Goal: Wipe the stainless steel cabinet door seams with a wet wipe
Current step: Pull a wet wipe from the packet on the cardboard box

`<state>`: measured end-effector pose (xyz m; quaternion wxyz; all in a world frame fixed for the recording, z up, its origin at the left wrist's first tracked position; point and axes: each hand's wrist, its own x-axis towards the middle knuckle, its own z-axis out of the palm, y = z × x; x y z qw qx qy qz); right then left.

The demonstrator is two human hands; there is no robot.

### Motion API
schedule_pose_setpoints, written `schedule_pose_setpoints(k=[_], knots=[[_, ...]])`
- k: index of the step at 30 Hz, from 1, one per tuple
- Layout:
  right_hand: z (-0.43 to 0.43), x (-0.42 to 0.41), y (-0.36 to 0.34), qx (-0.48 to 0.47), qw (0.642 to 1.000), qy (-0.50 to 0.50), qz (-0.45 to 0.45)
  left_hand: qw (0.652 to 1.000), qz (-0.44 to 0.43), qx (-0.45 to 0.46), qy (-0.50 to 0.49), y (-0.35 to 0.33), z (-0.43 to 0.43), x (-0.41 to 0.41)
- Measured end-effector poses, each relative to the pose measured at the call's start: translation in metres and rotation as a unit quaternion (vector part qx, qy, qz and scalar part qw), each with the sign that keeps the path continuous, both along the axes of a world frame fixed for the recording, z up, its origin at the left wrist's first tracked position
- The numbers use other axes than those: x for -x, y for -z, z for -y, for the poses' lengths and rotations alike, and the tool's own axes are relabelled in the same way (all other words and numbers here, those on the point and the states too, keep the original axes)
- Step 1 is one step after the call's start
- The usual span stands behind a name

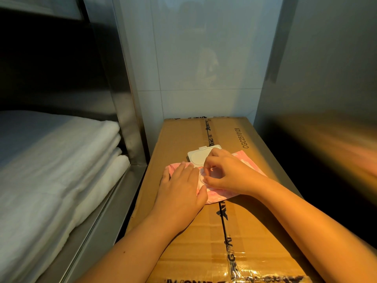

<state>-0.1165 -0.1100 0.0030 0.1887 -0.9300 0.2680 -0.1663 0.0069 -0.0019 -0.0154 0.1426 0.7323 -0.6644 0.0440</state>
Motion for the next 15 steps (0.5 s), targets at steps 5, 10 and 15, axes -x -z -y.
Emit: schedule_pose_setpoints(k=[5, 10, 15], knots=[[-0.004, -0.003, 0.003, 0.046, 0.999, 0.021, 0.008, 1.000, 0.001, 0.000, 0.001, -0.001, 0.000, 0.000], [-0.005, -0.003, 0.003, 0.023, 0.998, 0.036, 0.045, 1.000, 0.002, -0.002, 0.000, -0.001, 0.000, 0.000], [-0.002, 0.007, -0.002, -0.066, 0.986, 0.075, 0.130, 1.000, -0.004, 0.000, 0.016, -0.003, -0.001, 0.000]])
